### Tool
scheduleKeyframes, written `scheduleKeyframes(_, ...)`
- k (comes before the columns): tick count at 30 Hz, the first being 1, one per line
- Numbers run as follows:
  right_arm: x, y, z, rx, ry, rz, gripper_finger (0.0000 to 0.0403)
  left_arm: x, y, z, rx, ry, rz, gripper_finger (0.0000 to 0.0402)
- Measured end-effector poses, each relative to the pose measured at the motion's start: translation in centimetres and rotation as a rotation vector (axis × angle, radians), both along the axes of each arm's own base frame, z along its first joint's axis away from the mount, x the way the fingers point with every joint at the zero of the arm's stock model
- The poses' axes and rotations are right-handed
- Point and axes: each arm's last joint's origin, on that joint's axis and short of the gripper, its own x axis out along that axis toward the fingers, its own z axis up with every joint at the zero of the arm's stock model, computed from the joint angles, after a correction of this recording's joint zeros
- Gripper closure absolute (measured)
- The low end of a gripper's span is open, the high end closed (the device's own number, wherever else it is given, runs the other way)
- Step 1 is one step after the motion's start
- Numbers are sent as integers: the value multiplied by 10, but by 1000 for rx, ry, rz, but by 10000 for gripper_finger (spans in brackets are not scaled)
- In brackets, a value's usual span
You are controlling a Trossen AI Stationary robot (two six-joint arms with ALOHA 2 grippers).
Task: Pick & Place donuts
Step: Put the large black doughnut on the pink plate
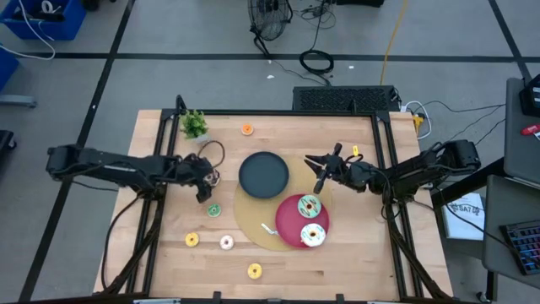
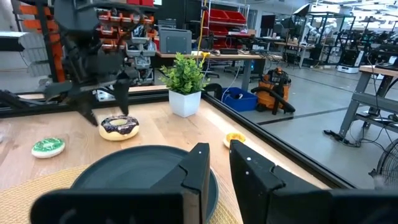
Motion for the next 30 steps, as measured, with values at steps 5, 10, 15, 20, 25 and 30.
scheduleKeyframes(5,0,0,0,0,0,0,348,4,-2,-12,43,97,-6,66)
scheduleKeyframes(10,0,0,-1,0,9,1,348,5,0,-16,59,117,50,66)
scheduleKeyframes(15,0,0,-2,0,18,2,349,4,0,-15,43,106,79,66)
scheduleKeyframes(20,0,0,-2,0,25,2,349,5,-1,-15,26,96,72,66)
scheduleKeyframes(25,0,0,-2,0,25,2,348,7,-2,-15,-21,78,48,67)
scheduleKeyframes(30,0,0,-2,0,24,2,348,8,-2,-14,-28,63,53,67)
